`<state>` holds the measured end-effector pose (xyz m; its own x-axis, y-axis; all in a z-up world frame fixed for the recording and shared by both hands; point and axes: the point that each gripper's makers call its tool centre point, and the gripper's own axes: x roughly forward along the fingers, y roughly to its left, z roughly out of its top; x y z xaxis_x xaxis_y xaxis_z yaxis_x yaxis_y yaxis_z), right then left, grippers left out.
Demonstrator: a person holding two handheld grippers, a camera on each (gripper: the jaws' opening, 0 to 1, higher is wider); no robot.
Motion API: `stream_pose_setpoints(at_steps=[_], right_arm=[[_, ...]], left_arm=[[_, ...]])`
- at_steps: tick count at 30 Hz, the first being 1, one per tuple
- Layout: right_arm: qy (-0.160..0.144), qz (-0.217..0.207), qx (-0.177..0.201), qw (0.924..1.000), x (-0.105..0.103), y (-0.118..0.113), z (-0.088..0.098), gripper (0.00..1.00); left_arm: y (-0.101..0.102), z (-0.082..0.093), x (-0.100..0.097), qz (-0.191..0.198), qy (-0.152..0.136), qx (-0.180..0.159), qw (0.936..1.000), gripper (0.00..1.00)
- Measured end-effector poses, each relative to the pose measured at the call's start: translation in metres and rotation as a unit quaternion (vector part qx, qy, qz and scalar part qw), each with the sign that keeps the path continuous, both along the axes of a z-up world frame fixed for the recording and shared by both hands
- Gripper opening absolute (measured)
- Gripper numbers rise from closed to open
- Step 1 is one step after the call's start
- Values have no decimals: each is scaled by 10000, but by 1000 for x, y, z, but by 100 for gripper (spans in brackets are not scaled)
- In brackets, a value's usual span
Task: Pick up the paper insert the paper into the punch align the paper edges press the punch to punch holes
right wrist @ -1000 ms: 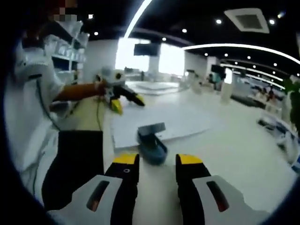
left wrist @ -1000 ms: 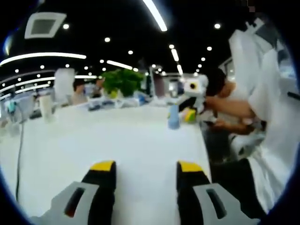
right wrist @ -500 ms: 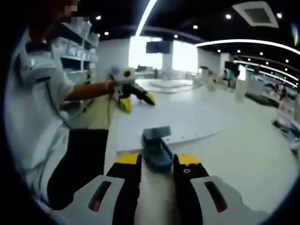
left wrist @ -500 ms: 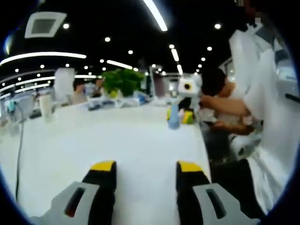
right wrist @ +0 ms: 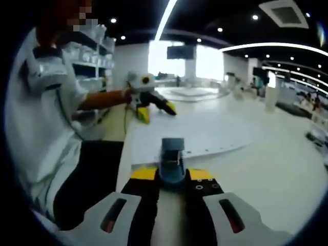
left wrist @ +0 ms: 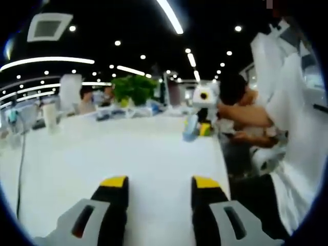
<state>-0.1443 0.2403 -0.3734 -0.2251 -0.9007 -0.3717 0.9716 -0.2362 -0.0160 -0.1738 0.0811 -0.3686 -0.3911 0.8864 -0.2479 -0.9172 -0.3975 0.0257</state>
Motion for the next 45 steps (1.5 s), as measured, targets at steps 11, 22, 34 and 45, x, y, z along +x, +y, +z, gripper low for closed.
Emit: stream_pose_setpoints(at_steps=[11,22,34,45], right_arm=[[-25,239,-74,9997,14,2,1,23],[-130,593,-103,9981,24,-1,1,23],[-203,871,-125,9959,23,-6,3,23],[-263,978,-88,9948,21,-4,1,23]], left_arm=[[0,0,-1,10,-28,2,10000,50],[0,0,-2,31,-6,1,10000,50],[0,0,-1,16,10,2,10000,50],[0,1,-1,8,51,-1,10000,50]])
